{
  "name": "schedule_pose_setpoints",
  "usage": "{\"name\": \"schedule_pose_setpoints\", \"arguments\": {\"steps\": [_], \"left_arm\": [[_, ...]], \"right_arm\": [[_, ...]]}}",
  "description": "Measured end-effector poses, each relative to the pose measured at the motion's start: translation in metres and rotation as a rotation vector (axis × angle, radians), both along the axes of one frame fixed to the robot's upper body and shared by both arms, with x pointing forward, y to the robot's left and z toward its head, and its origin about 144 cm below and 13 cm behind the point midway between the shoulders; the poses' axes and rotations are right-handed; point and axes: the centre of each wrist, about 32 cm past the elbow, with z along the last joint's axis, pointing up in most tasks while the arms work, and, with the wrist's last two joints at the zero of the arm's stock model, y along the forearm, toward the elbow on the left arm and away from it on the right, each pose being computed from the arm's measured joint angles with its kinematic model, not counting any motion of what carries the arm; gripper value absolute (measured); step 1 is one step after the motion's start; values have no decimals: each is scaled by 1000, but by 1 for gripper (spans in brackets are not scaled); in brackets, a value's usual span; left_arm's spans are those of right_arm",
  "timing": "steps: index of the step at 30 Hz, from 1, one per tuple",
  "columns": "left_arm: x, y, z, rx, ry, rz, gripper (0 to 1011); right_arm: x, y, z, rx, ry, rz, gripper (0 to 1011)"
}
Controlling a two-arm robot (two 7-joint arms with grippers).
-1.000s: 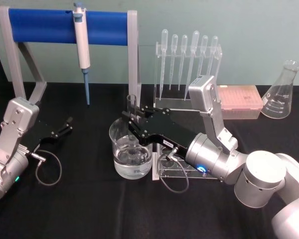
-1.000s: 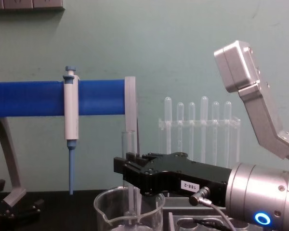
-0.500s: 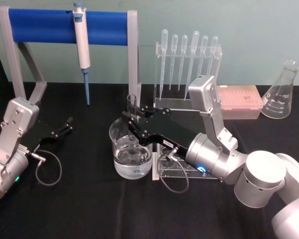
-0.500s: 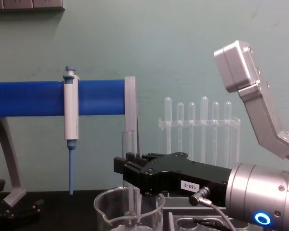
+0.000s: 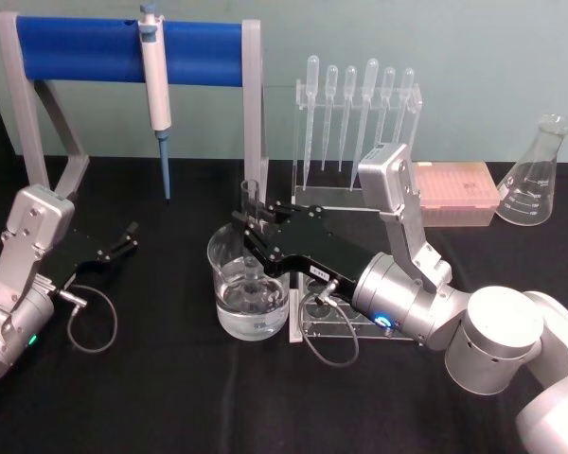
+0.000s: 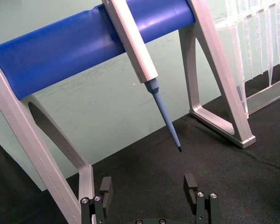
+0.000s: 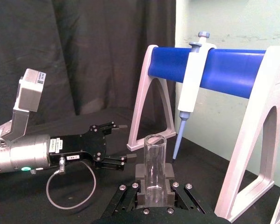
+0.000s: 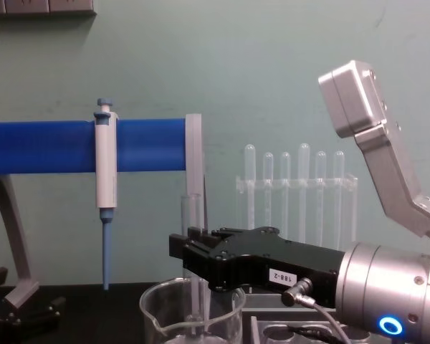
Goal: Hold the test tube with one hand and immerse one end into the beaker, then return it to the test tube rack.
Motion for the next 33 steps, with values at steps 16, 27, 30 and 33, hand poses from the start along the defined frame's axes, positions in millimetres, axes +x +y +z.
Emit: {"name": "schedule_pose_setpoints", "arguments": {"steps": [16,27,30,33], "left_arm": [[0,0,0,0,0,0,1000],[0,0,0,0,0,0,1000],[0,0,0,0,0,0,1000],[0,0,0,0,0,0,1000]], "right_arm": [[0,0,0,0,0,0,224],[0,0,0,0,0,0,224],[0,0,0,0,0,0,224],[0,0,0,0,0,0,224]]}}
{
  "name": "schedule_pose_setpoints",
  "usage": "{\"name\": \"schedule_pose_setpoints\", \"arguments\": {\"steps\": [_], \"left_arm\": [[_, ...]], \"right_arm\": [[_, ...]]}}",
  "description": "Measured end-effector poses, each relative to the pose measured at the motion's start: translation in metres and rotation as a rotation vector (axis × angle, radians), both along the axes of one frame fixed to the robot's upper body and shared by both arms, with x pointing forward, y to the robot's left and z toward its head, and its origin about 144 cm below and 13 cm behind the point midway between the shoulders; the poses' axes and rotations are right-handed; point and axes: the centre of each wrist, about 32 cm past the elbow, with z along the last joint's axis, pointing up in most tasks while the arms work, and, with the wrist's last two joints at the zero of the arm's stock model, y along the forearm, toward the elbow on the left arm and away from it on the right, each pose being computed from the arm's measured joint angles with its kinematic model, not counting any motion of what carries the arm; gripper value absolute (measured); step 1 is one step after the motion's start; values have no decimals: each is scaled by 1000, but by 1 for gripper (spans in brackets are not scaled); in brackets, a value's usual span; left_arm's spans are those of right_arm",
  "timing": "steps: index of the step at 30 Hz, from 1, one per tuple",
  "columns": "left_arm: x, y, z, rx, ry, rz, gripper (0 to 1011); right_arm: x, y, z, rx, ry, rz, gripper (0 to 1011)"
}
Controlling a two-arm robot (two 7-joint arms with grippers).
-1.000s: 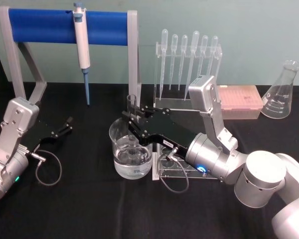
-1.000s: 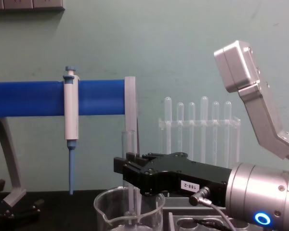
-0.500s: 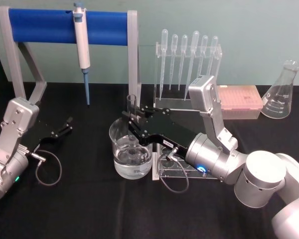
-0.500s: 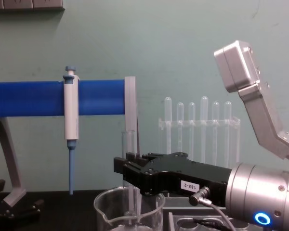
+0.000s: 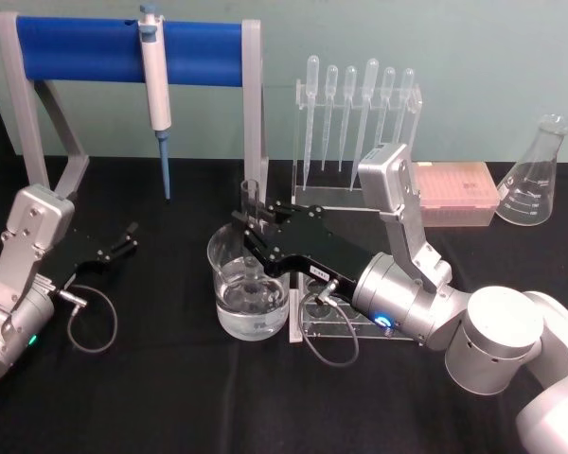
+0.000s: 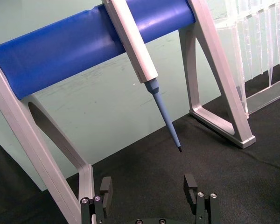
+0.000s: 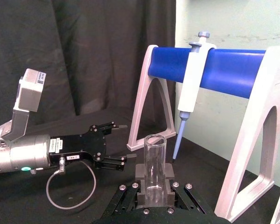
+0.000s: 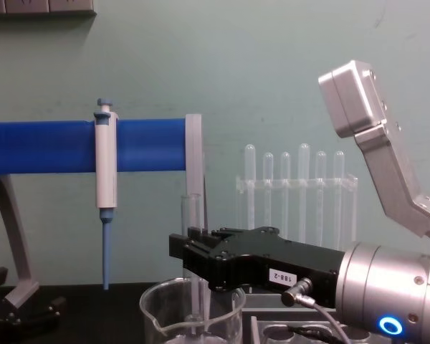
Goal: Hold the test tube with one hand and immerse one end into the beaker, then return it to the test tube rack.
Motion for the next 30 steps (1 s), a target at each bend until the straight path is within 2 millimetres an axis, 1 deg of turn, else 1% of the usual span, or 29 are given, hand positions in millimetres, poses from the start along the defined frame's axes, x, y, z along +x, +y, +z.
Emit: {"name": "schedule_pose_setpoints", "arguments": {"steps": [30], "left_arm": [[0,0,0,0,0,0,1000]], "right_arm": [[0,0,0,0,0,0,224]]}}
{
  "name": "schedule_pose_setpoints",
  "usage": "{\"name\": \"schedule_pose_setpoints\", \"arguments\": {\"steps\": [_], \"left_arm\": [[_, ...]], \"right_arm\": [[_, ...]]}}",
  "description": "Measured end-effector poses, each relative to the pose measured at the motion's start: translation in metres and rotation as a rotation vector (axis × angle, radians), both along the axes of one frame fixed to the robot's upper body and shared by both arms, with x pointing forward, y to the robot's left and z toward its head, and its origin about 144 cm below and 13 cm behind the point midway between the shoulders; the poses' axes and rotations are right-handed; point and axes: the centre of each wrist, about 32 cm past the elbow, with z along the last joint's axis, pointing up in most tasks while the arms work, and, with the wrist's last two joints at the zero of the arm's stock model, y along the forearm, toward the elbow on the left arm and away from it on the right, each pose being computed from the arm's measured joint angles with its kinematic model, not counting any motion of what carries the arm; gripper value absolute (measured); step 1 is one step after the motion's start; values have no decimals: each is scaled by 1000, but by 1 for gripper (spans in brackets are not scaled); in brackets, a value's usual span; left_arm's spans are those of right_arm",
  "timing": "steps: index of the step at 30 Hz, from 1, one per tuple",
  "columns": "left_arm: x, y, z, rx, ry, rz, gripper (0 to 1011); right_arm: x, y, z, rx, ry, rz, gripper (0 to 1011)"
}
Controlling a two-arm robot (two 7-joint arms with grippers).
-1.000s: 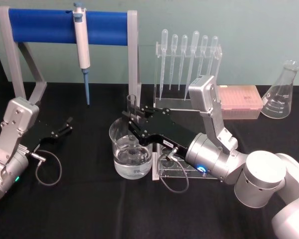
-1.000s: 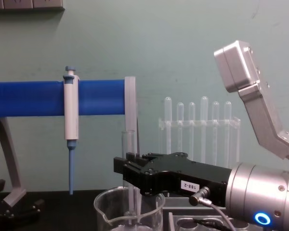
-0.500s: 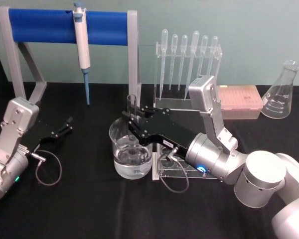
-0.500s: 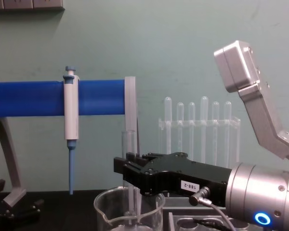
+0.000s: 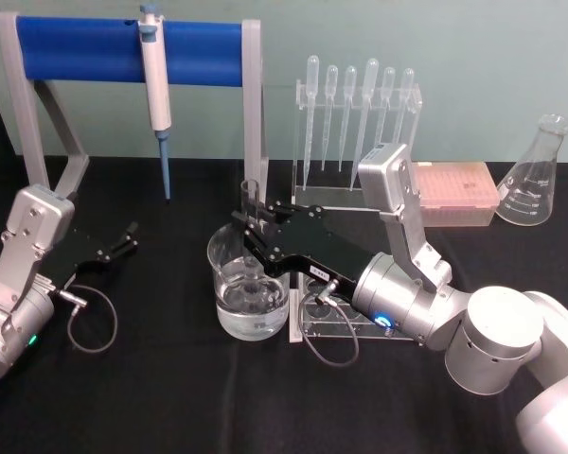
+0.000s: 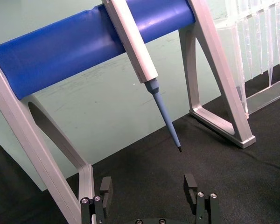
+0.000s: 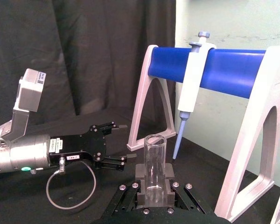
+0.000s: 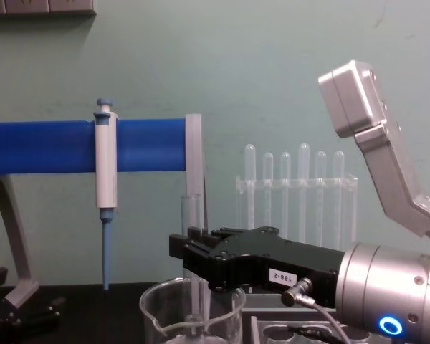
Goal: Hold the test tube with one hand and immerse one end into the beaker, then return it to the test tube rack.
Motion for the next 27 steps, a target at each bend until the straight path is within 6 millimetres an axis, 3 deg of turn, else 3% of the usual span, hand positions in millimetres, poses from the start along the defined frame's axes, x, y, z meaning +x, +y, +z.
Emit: {"name": "schedule_pose_setpoints", "arguments": {"steps": [17,27], "left_arm": [[0,0,0,0,0,0,1000],[0,0,0,0,0,0,1000]], "right_arm": [[-1,1,4,-7,-11,3,224],[-9,2,45,-7,-69,-5,224]]}}
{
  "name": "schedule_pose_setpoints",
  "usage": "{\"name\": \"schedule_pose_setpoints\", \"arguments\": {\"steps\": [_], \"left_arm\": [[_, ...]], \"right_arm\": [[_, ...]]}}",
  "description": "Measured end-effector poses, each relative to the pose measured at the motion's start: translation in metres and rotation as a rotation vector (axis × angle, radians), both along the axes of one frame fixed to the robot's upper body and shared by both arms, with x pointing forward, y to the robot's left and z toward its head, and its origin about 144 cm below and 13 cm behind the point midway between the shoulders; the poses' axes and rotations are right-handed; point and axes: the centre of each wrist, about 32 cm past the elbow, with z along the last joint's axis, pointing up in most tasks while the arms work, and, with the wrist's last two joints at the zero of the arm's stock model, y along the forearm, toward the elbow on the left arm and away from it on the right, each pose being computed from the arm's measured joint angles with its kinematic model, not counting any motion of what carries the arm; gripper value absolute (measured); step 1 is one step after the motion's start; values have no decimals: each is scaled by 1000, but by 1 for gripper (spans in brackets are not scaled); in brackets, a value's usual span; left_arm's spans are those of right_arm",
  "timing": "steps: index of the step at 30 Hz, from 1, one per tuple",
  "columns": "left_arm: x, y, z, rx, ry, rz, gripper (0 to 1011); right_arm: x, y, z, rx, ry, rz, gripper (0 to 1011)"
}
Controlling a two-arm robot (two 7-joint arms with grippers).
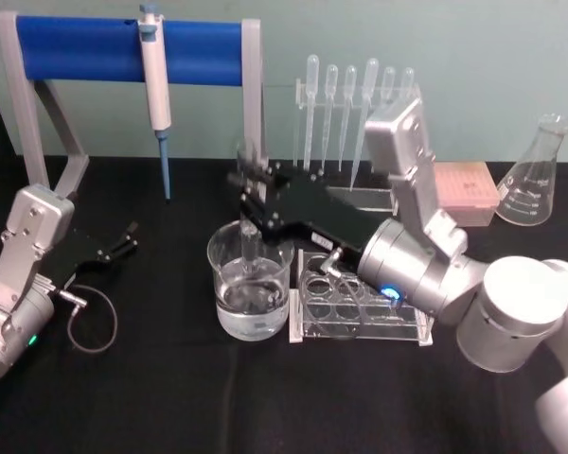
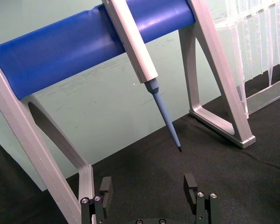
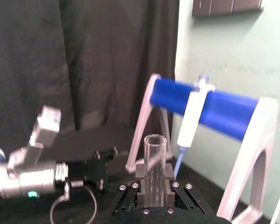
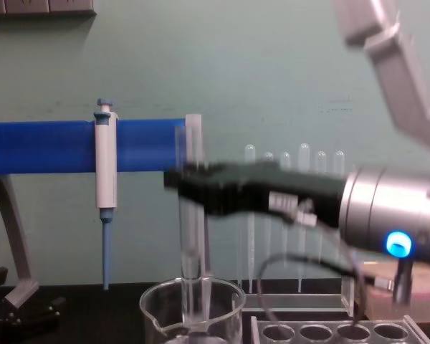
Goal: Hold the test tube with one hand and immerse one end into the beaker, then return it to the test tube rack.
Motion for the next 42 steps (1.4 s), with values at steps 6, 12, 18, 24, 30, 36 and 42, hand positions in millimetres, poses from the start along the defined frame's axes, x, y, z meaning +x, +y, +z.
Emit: {"name": "schedule_pose_setpoints", "arguments": {"steps": [6,12,18,24,30,36,42], "left_arm": [[0,0,0,0,0,0,1000],[0,0,0,0,0,0,1000],[0,0,0,0,0,0,1000],[0,0,0,0,0,0,1000],[0,0,0,0,0,0,1000],[0,0,0,0,0,0,1000],[0,0,0,0,0,0,1000]], "right_arm": [[-8,-6,34,43,-52,-3,224],[-22,-21,65,62,-92,-26,224],[-37,-38,76,41,-103,-66,224],[-47,-55,66,15,-65,-112,224],[-51,-65,48,-3,-17,-151,224],[-50,-72,33,-23,18,-180,224],[-48,-74,23,-29,27,-191,224]]}}
